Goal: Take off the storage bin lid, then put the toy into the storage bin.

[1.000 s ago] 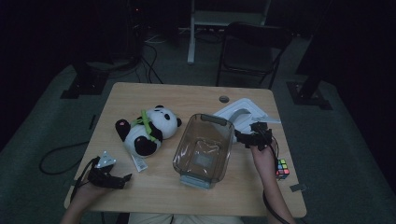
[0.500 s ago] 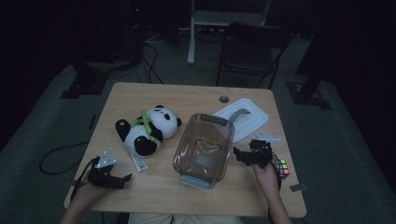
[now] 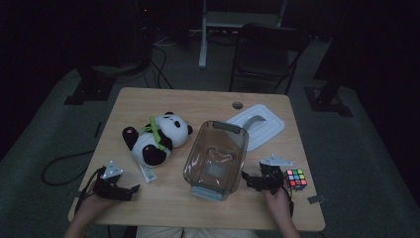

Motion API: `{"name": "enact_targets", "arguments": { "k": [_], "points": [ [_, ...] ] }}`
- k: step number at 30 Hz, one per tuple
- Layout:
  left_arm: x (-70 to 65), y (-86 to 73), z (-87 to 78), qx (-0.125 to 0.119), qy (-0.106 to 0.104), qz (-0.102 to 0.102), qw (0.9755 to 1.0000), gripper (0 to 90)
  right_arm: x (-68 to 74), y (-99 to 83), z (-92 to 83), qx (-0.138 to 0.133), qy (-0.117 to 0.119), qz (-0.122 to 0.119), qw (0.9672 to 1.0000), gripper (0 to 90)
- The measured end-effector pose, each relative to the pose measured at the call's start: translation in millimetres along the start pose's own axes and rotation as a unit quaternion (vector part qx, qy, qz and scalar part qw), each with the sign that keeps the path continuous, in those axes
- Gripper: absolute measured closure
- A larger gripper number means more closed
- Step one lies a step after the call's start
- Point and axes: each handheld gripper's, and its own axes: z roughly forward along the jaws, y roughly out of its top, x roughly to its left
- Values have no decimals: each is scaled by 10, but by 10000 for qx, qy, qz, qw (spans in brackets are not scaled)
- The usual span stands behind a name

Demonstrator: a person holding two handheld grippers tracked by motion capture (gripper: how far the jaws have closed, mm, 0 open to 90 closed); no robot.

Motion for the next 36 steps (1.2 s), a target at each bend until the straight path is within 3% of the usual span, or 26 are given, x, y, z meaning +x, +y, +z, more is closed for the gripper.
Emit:
{"name": "enact_targets", "arguments": {
  "k": [5,6,13,20,28,31,36],
  "points": [
    [-2,-6,-5,0,-4,2,10000,7,9,-117,-12,-81,0,-38,10000,133],
    [-2,-6,-5,0,-4,-1,10000,7,3,-176,-21,-93,-141,-6,9999,132],
    [-1,-8,-6,-4,4,-13,10000,7,-14,-287,-26,29,-201,4,9998,133],
    [1,-9,-6,-6,35,-36,10000,7,0,-294,7,303,-193,-46,9993,135],
    [1,-14,-12,-15,21,-39,10000,7,22,-297,10,348,-310,-123,9988,136],
    [16,-17,-29,-45,40,-126,9999,39,73,-293,32,437,-501,-304,9973,127],
    [68,42,-121,-124,-8,-352,9993,40,74,-292,35,450,-490,-311,9973,124]
  ]
}}
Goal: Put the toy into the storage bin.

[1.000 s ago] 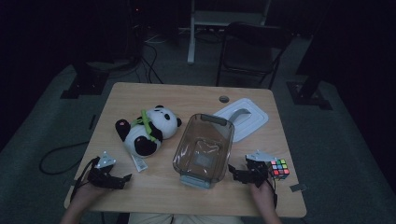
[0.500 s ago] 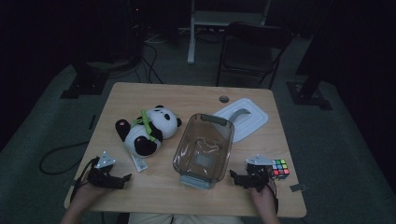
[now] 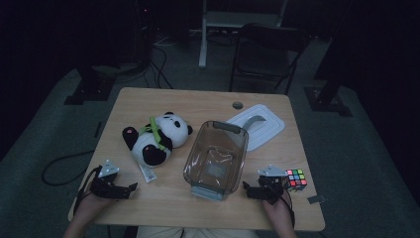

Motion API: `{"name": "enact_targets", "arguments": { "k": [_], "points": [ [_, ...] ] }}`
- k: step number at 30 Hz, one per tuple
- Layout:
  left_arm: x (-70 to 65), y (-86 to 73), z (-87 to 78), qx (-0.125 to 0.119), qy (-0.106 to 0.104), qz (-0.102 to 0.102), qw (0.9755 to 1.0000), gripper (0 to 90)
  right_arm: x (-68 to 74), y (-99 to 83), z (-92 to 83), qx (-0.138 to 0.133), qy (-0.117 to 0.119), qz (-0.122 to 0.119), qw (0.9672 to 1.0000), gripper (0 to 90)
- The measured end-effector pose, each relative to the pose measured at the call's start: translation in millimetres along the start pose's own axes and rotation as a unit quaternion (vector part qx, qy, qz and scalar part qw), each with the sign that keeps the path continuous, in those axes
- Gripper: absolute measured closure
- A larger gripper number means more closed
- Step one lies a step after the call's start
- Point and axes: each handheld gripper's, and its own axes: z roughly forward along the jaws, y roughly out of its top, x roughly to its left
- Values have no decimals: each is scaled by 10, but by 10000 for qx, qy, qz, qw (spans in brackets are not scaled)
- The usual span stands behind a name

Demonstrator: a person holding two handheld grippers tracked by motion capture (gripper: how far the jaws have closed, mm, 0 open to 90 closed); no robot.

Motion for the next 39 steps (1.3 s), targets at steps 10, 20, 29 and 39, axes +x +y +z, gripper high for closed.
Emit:
{"name": "enact_targets", "arguments": {
  "k": [10,20,29,39],
  "points": [
    [-68,295,-146,-463,-173,181,9986,51,-1,1,1,1,-2,5,10000,124],
    [-112,721,-165,-667,-350,358,9965,52,-1,1,0,2,-2,5,10000,125],
    [-110,1078,-150,-814,-472,484,9944,60,0,1,0,4,-3,5,10000,125],
    [-101,1360,-19,-863,-363,443,9946,60,8,3,2,0,-42,37,10000,126]
  ]
}}
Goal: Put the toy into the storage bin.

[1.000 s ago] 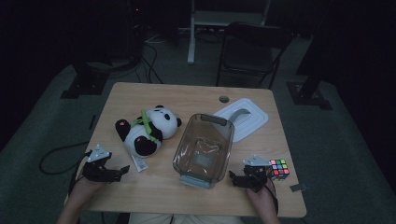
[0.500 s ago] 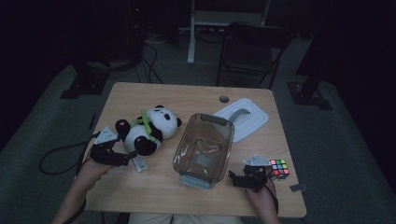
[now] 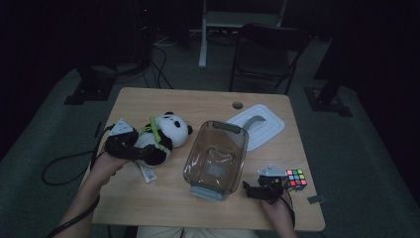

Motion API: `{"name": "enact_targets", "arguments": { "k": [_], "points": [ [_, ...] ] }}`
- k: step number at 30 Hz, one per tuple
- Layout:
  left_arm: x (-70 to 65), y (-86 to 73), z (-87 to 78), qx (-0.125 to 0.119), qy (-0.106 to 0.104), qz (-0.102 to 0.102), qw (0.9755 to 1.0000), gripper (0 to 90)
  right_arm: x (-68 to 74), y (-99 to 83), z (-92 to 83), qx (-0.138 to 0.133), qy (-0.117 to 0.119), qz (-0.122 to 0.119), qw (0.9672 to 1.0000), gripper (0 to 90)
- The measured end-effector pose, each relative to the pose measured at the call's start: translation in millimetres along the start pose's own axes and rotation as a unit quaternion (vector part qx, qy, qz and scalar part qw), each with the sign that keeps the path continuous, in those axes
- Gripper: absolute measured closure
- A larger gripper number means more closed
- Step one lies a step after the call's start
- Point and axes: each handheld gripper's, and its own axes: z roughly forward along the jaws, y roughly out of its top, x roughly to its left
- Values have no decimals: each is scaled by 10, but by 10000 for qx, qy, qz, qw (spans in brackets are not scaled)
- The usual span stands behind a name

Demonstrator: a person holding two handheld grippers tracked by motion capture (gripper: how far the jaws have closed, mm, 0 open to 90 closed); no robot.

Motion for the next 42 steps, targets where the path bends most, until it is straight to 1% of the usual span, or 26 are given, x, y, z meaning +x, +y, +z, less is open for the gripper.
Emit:
{"name": "enact_targets", "arguments": {
  "k": [1,2,6,7,8,9,11,12,13,14,16,17,20,21,22,23,24,26,27,30,32,33,34,35,38,42],
  "points": [
    [30,48,74,49,84,-20,10000,60,0,0,0,1,1,2,10000,126],
    [40,66,105,80,80,-15,9999,72,5,-2,-1,-8,-12,12,10000,128],
    [50,145,207,131,57,0,9999,73,9,-3,-1,-9,-17,18,10000,128],
    [52,160,223,117,44,39,9999,101,9,-2,-1,-9,-17,19,10000,128],
    [54,174,238,77,33,57,9999,158,9,-2,-1,-9,-16,18,10000,128],
    [61,189,255,82,7,32,10000,159,9,-3,-1,-9,-17,17,10000,128],
    [65,207,287,59,90,25,9999,174,9,-3,-1,-9,-17,18,10000,128],
    [65,207,287,59,90,25,9999,223,9,-3,-1,-9,-17,18,10000,128],
    [73,213,319,54,21,-33,10000,223,9,-2,-2,-8,-17,20,10000,128],
    [70,216,342,85,94,-22,9999,238,9,-2,-1,-9,-17,19,10000,128],
    [72,219,383,155,116,-35,9998,269,9,-3,-1,-9,-17,18,10000,128],
    [71,222,415,227,170,-66,9996,270,9,-2,-1,-9,-17,18,10000,128],
    [55,229,464,355,274,-31,9990,271,9,-2,-1,-9,-17,18,10000,128],
    [49,233,472,394,333,12,9987,275,9,-2,-1,-9,-17,19,10000,128],
    [38,233,481,449,449,66,9980,312,9,-2,-1,-9,-17,18,10000,128],
    [35,233,486,479,480,50,9977,350,9,-2,-1,-9,-17,19,10000,128],
    [34,232,489,512,504,17,9974,353,9,-3,-1,-9,-17,17,10000,128],
    [24,229,498,604,560,79,9966,375,9,-2,-1,-8,-16,17,10000,127],
    [18,230,503,636,579,68,9963,378,9,-2,-1,-8,-17,20,10000,128],
    [-21,238,535,766,710,183,9944,411,10,-2,-1,-8,-21,26,10000,127],
    [-32,241,551,802,794,217,9934,470,10,-2,-1,-8,-21,25,10000,128],
    [-32,239,557,805,796,214,9933,497,10,-2,-1,-8,-21,26,10000,128],
    [-31,237,558,791,819,211,9933,550,10,-2,-1,-8,-21,25,10000,127],
    [-32,234,557,768,858,186,9932,581,10,-2,-1,-8,-21,26,10000,127],
    [-12,215,537,665,856,110,9940,689,10,-1,0,-9,-22,27,10000,127],
    [4,211,499,510,783,-21,9956,727,8,3,2,2,-15,25,10000,124]
  ]
}}
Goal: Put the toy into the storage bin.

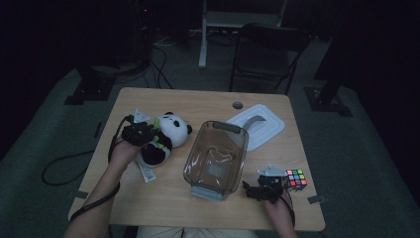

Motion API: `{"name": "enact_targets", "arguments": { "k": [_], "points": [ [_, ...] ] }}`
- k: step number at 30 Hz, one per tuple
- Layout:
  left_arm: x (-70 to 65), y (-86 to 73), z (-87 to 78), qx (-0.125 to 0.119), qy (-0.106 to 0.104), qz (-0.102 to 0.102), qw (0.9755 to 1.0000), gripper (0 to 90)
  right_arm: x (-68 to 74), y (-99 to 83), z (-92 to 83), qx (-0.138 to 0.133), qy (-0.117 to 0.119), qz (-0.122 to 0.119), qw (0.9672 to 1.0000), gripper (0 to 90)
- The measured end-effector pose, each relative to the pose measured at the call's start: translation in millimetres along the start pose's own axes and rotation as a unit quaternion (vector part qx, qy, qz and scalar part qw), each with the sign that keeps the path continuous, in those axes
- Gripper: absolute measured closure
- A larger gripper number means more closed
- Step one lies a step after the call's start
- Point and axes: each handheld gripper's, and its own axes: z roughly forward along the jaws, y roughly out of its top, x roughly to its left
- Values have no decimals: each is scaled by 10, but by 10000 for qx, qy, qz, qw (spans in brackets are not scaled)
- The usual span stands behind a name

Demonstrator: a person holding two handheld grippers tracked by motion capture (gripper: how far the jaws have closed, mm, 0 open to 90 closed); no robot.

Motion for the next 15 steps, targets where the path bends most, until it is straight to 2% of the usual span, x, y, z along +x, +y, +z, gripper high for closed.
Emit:
{"name": "enact_targets", "arguments": {
  "k": [2,5,6,8,9,11,12,13,14,15],
  "points": [
    [12,9,-39,-73,-98,-109,9999,744,-3,4,3,3,10,-4,10000,122],
    [1,21,-89,-163,-198,-76,9996,769,-5,7,7,-3,15,-14,10000,122],
    [16,30,-138,-308,-296,-198,9989,887,-4,7,6,-5,15,-16,10000,124],
    [36,58,-193,-389,-407,-289,9980,887,0,7,-2,-30,-50,-21,10000,125],
    [35,65,-202,-372,-426,-280,9980,887,4,7,-6,-77,-62,-24,9999,125],
    [9,72,-183,-160,-376,-79,9991,885,18,15,0,-52,-14,-88,9999,125],
    [-6,69,-183,-234,-287,-169,9992,884,24,15,5,-33,-14,-116,9999,125],
    [-20,72,-184,-200,-319,-67,9993,885,31,12,9,-38,11,-122,9999,127],
    [-31,76,-182,-192,-357,-64,9992,885,34,12,9,-37,30,-118,9999,128],
    [-41,79,-177,-236,-308,-130,9992,884,32,12,9,-30,33,-109,9999,128]
  ]
}}
